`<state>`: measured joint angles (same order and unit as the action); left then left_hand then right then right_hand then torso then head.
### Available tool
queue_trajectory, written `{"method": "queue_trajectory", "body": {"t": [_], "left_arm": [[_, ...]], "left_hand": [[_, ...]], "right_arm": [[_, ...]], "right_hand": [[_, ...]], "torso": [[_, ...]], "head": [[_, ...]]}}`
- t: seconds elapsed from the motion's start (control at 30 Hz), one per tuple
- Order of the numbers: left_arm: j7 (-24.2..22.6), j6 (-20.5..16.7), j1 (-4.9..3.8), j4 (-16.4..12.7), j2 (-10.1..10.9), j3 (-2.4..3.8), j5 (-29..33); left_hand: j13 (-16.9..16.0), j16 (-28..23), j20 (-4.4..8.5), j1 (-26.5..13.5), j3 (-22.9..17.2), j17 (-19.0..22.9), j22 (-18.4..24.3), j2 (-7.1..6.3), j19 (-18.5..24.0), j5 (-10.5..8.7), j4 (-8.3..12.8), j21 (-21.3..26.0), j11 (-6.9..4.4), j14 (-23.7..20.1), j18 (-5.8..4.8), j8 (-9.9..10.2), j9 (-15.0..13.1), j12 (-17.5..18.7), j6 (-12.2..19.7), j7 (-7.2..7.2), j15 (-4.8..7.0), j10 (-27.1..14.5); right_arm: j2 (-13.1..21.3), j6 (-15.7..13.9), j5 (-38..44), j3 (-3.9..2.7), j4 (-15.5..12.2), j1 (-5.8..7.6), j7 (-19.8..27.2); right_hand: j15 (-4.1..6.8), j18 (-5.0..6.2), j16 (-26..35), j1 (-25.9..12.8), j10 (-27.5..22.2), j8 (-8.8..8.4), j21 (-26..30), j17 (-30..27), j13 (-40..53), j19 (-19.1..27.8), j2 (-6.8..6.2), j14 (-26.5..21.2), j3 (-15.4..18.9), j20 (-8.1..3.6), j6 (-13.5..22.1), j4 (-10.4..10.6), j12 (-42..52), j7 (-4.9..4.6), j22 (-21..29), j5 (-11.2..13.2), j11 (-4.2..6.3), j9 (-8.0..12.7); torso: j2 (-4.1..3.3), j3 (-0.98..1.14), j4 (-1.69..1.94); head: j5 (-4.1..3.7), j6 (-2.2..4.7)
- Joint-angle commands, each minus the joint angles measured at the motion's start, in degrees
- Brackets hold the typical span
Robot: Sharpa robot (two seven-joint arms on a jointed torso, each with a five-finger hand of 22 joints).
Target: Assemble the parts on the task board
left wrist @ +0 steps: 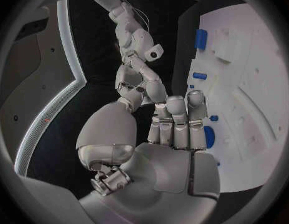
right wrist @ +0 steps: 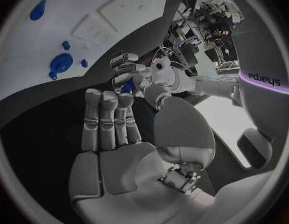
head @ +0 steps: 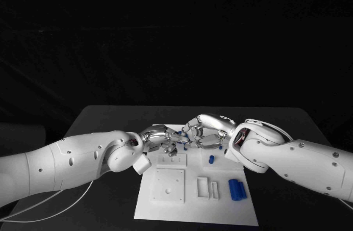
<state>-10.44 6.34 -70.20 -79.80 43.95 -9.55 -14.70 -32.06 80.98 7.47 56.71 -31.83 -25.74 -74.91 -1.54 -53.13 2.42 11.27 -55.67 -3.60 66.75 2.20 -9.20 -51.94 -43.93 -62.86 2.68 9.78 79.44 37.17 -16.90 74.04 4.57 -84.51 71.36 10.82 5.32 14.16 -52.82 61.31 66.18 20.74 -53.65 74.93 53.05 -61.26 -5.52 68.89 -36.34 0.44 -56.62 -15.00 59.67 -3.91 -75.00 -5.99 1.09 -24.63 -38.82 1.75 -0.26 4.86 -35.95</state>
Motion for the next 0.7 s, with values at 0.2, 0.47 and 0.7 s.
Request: {"method": "queue_trajectory", "body": {"t": [0.2,0.47,0.7], "left_arm": [[0.1,-0.9,-0.06,-0.3,0.0,0.05,2.0],[0.4,-1.4,-0.07,-0.3,0.2,0.04,2.7],[0.7,-1.6,-0.07,-0.7,0.1,0.03,3.1]], "left_hand": [[-0.2,0.2,7.06,-3.7,0.1,0.0,-0.6,-2.66,0.4,0.35,-1.0,0.4,0.45,-0.1,-0.99,1.3,1.2,0.0,1.7,0.64,-0.48,-3.0],[-0.3,0.2,7.06,-6.7,0.8,0.1,-0.6,-4.44,0.5,0.37,-3.3,0.6,0.58,-0.2,-0.8,1.9,2.1,-0.1,2.3,0.82,-0.6,-3.2],[-0.3,0.2,7.08,-7.1,0.4,0.2,-0.6,-4.49,0.5,0.38,-3.9,0.6,0.69,-0.3,-0.57,2.4,2.7,-0.2,2.8,0.94,-0.69,-3.4]], "right_arm": [[0.0,-2.6,2.4,0.02,-0.4,-0.08,-1.4],[0.1,-3.6,2.4,0.02,-0.6,-0.14,-2.5],[-0.1,-4.6,1.9,0.02,-0.7,-0.16,-3.9]], "right_hand": [[0.81,0.84,-1.4,-0.1,1.3,0.9,-1.4,0.5,0.4,-1.1,0.17,1.1,-1.1,-0.94,-4.6,-0.3,0.8,-0.43,-1.0,-0.1,0.88,-1.9],[1.08,0.84,-1.9,0.0,1.8,1.17,-2.0,0.5,0.6,-1.6,0.04,1.5,-1.6,-1.31,-4.9,-0.4,1.0,-0.27,-1.0,-0.1,1.05,-2.3],[1.18,0.84,-2.1,-0.1,1.9,1.25,-2.2,0.4,0.7,-1.7,-0.18,1.6,-1.9,-1.45,-5.0,-0.4,1.0,-0.22,-1.0,-0.3,1.1,-2.5]], "torso": [[0.01,0.01,0.05],[-0.01,0.0,0.0],[0.0,0.0,0.0]], "head": [[-0.06,-0.02],[-0.08,-0.01],[-0.21,0.05]]}}
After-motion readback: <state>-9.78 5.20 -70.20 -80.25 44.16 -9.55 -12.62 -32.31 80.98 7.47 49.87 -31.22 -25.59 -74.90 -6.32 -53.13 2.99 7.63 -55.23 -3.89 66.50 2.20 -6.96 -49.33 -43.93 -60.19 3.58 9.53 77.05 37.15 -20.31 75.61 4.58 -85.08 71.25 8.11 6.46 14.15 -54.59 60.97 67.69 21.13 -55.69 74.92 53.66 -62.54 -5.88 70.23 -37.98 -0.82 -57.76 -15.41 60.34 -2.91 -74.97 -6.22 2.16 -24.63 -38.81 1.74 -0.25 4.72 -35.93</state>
